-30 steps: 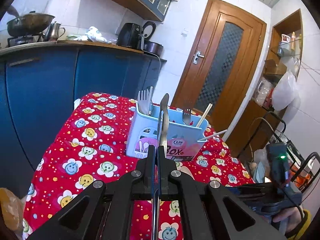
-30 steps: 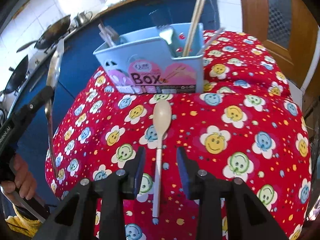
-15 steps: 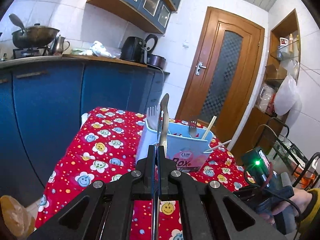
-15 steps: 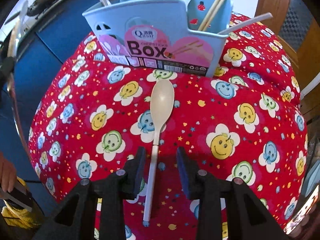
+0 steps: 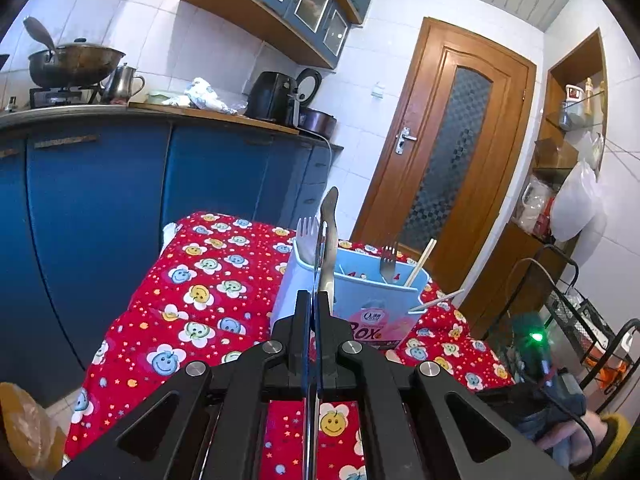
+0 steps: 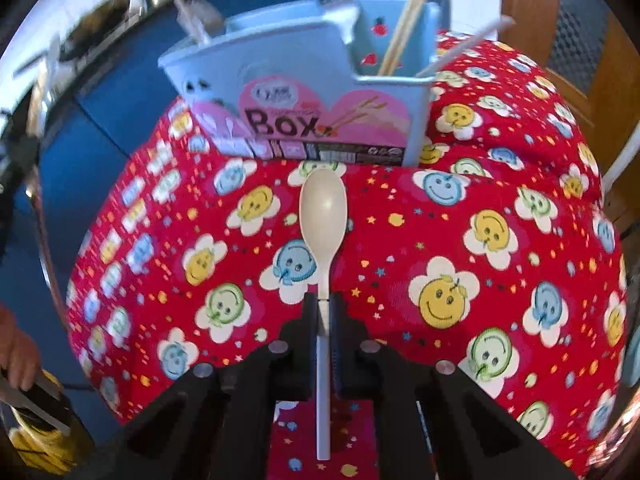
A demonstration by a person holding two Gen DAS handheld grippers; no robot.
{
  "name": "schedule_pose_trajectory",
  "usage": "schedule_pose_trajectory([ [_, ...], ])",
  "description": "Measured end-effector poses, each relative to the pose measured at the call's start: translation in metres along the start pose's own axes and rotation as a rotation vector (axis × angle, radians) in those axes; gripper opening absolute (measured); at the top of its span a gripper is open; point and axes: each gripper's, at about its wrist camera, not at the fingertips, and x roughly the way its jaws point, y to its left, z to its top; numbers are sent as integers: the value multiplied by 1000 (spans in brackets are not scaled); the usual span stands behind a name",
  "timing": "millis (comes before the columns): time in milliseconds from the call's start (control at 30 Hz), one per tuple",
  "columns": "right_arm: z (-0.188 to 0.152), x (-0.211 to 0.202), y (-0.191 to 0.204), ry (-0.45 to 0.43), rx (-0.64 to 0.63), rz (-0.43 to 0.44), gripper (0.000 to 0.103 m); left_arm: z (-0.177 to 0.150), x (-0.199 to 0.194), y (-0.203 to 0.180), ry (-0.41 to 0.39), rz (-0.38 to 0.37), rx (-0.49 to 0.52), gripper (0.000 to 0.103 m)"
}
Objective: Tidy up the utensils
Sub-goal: 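Lift and carry the wooden spoon and knife over the holder with both tools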
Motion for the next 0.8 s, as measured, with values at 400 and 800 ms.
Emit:
schedule_pose_trajectory([
  [400, -17, -61, -5, -367, 69, 126, 7, 13, 9, -16, -41, -13, 10, 1],
  [800, -6, -99, -5, -607, 57, 150, 7, 39, 24, -37, -118, -34, 47, 1],
])
